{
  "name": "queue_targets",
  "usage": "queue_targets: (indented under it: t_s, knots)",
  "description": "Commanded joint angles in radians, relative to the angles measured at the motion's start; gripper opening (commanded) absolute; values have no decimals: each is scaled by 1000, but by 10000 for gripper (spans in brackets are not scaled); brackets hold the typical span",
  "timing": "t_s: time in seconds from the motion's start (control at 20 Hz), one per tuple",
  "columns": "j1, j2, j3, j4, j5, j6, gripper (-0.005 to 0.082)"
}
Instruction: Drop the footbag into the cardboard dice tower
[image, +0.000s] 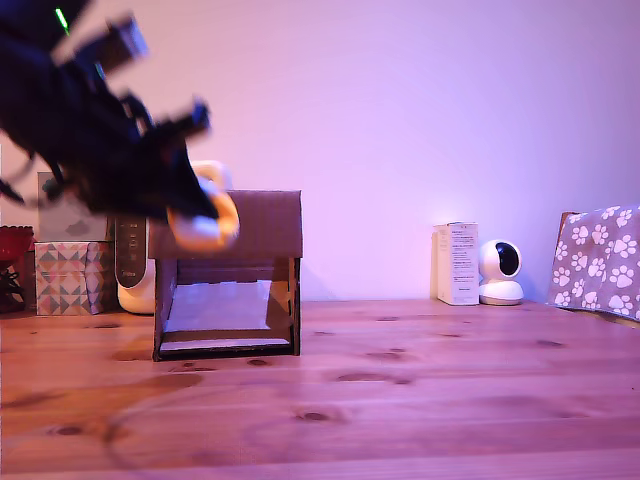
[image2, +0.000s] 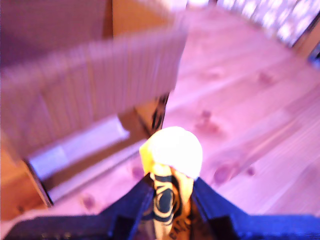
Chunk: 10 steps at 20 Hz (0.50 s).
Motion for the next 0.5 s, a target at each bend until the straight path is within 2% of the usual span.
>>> queue_targets:
  t_s: [0.0,0.15,0.25,0.45]
  knots:
    - [-5,-42,-8,8,2,8,56]
    - [-5,-75,-8,44,1,13,56]
    - [-5,-75,-8,124,-6,20,56]
    - [-4,-74,-5,339,-46,82,56]
